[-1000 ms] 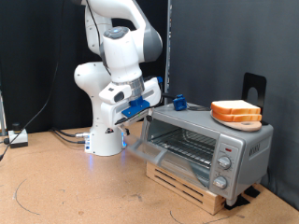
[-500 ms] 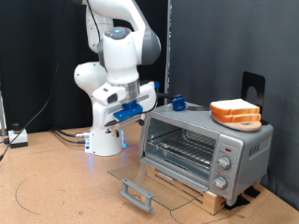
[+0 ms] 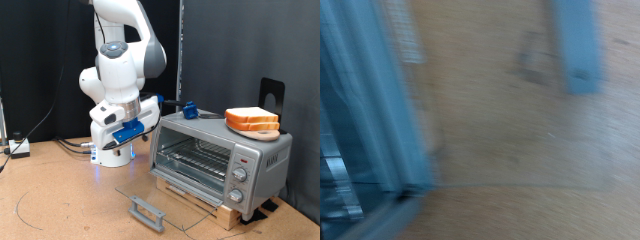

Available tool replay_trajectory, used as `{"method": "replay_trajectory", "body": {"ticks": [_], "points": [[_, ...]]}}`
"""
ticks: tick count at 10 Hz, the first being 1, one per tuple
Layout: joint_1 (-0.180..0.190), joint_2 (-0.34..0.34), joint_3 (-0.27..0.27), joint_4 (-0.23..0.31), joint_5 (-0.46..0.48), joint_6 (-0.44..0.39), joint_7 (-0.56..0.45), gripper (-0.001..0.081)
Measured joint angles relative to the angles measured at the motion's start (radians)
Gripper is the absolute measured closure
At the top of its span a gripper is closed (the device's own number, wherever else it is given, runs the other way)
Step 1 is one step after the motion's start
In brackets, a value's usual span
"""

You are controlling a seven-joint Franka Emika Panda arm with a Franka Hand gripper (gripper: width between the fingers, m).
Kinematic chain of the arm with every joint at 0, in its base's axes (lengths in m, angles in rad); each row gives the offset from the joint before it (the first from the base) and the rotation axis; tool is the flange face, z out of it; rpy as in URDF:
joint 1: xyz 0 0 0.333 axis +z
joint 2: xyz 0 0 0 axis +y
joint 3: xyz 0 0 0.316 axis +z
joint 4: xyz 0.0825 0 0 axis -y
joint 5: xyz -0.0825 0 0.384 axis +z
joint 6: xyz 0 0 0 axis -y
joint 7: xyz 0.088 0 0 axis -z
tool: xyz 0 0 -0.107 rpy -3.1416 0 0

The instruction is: Make a piece of toast with the oven

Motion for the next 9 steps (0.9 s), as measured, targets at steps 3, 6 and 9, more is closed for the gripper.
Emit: {"method": "replay_trajectory", "body": {"ticks": [3,6,9], "points": [[0.004,-0.077,-0.038,0.044,0.199,-0.19,-0.164,-0.0001],[-0.001,-0.154,-0.051,0.08,0.237,-0.27,-0.178,-0.0001],[-0.006,-0.203,-0.05,0.088,0.228,-0.282,-0.146,-0.0001]]}}
